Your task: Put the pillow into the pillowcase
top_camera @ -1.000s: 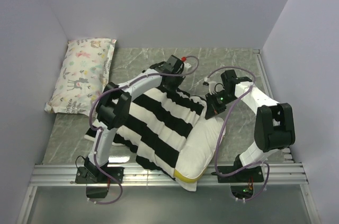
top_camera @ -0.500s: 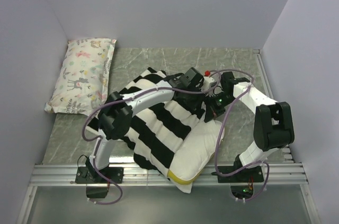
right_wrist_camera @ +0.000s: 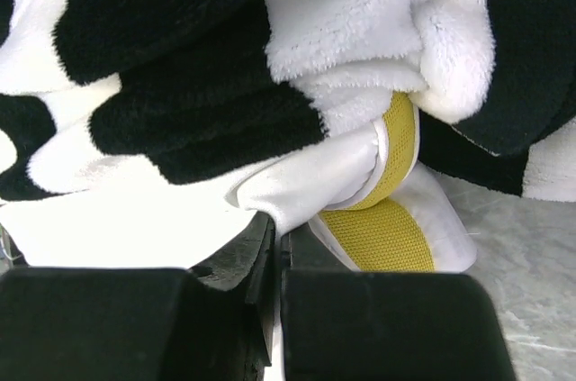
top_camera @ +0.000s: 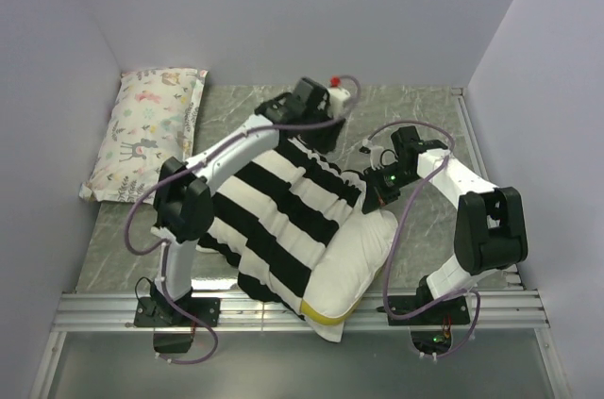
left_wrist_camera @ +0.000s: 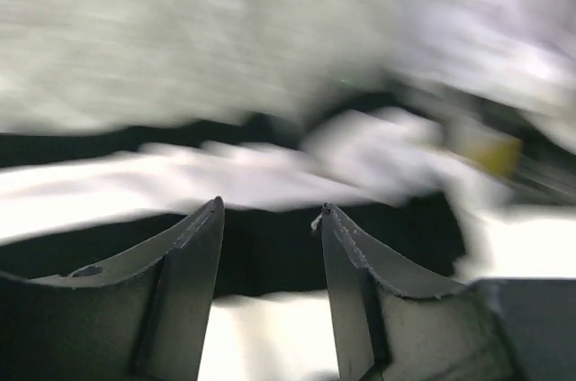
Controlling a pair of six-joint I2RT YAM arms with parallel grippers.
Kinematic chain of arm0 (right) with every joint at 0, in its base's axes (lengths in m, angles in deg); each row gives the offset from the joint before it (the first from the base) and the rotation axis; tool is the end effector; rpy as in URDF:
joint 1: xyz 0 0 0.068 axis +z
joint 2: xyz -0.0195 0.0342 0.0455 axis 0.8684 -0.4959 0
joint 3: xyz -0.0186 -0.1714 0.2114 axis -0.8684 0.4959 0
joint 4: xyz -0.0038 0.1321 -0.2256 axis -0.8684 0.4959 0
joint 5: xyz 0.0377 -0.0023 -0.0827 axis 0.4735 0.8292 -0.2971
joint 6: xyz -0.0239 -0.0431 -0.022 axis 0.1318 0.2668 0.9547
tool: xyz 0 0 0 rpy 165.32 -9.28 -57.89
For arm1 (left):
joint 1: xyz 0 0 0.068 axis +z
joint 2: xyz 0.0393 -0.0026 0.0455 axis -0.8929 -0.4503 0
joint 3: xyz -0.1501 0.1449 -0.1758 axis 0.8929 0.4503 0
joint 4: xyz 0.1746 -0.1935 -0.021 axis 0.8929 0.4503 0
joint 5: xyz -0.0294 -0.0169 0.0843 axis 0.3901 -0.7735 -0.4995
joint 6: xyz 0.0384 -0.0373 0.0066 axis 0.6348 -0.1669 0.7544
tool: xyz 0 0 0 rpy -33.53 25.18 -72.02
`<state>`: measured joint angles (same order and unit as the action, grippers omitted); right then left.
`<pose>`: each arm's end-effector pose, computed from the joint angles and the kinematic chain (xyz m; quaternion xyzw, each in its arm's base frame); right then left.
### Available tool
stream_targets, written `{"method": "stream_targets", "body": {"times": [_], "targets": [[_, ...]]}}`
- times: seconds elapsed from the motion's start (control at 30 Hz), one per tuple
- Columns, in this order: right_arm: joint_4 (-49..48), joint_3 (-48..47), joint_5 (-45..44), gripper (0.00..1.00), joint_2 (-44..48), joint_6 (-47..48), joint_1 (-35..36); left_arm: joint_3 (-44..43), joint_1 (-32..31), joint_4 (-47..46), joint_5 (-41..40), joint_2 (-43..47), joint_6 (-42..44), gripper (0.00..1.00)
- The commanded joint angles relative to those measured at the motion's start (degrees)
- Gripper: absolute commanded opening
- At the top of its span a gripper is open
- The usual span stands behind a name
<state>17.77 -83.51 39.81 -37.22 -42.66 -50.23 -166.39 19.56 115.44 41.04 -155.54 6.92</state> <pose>0.2747 0.0713 0.2033 -0.2576 0.9033 0.3234 0.1145 0.3241 -0.3193 0.3054 0.3613 0.8444 -0.2356 0.3176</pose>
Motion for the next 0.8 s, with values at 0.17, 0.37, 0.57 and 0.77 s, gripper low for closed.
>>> {"method": "stream_targets", "body": {"times": [0.17,0.37,0.57,0.77], "targets": [[-3.7,0.3,-0.2,0.0,2.9,-0.3,0.3,-5.5,6.6,3.3,-7.5,-10.5,8.2,0.55],[-3.8,0.1,-0.6,0.0,2.3,-0.6,0.3,-5.3,6.5,2.8,-2.5,-12.7,6.7,0.61],[-3.8,0.0,-0.4,0.0,1.9,-0.4,0.3,-5.0,6.9,0.2,0.4,-11.3,4.1,0.66],[-3.7,0.0,-0.5,0.0,1.7,-0.3,0.3,-8.3,6.7,1.5,2.0,-11.3,2.7,0.67]]}}
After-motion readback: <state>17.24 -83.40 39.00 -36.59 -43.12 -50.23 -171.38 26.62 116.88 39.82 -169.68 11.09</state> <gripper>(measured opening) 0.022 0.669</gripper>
